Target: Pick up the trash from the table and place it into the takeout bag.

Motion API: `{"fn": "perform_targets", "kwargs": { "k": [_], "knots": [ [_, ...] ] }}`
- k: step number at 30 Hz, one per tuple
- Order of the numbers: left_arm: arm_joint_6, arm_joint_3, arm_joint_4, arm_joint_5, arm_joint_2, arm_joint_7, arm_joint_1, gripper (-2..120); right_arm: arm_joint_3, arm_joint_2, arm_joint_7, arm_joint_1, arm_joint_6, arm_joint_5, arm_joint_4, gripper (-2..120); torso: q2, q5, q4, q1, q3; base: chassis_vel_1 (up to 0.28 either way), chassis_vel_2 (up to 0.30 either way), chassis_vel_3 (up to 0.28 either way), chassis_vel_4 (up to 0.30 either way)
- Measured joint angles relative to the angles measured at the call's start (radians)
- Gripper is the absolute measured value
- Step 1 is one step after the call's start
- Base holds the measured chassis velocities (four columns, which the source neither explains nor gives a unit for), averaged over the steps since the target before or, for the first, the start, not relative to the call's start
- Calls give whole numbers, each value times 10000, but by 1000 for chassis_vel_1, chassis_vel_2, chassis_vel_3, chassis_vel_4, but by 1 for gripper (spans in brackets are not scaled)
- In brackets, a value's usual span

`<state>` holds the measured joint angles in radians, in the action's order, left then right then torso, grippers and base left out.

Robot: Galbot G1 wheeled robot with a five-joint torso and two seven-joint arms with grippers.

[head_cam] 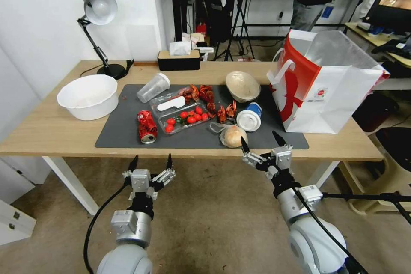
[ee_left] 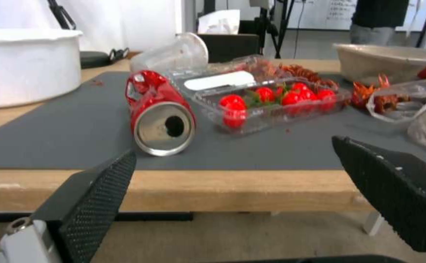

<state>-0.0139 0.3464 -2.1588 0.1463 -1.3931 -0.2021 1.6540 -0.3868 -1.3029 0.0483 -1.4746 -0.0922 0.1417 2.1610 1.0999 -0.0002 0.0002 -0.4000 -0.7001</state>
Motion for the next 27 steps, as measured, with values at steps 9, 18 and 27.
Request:
{"fn": "perform_targets", "kwargs": {
  "k": [9,18,27],
  "knots": [
    [19,167,-75,69,71,7,84,100,535,149,144,956,-633,467,-856,100,0,2,-2,0,0,0,0,0,0],
    [57,195,-150,48,6,-9,192,100,990,219,192,1603,-1113,786,-1515,100,0,1,-2,0,0,0,0,0,0],
    [76,372,-239,53,22,-29,282,100,1526,123,344,2237,-1418,846,-2242,100,0,2,-2,0,1,0,0,0,0]
  ]
}}
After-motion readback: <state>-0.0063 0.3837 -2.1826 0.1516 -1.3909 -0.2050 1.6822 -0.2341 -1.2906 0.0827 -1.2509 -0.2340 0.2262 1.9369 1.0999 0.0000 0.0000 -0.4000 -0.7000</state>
